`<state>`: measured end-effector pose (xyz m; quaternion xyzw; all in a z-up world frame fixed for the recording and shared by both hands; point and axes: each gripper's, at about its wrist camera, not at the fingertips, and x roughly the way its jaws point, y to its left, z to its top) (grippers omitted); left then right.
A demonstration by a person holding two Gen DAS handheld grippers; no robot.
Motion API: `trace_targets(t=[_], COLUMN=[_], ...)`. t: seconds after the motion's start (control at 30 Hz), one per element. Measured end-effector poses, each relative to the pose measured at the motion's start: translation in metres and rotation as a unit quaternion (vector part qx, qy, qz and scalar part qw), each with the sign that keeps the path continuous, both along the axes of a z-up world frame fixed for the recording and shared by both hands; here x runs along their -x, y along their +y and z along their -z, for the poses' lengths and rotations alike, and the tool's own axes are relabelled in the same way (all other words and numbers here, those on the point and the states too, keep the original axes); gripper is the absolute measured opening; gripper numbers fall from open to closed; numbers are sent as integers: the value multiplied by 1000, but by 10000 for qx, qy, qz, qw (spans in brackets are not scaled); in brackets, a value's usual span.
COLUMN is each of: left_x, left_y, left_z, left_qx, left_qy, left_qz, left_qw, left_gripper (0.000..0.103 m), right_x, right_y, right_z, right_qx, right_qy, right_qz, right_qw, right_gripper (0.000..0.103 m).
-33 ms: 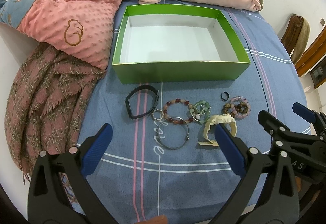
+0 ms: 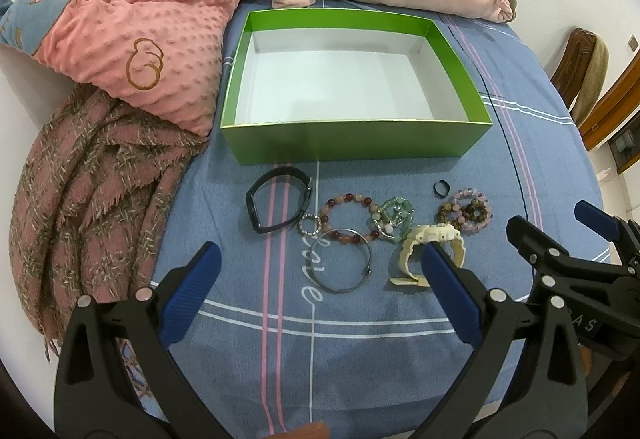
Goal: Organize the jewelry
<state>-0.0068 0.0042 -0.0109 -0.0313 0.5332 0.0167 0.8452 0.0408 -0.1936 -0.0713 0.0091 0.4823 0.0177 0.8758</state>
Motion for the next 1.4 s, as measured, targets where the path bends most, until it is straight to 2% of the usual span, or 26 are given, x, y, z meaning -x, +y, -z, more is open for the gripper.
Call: trace_targets(t=[1.4], left_x=[-1], left_y=[0], left_z=[4], left_qx=[-8], left_qy=[57], left_qz=[-12], left_qw=[10000], left_gripper=[101], right_x=[0], right_y=[0], right_z=[-1], right_qx=[4], right_qy=[33], right_qz=[8], right_qw=[10000], right_gripper=[102])
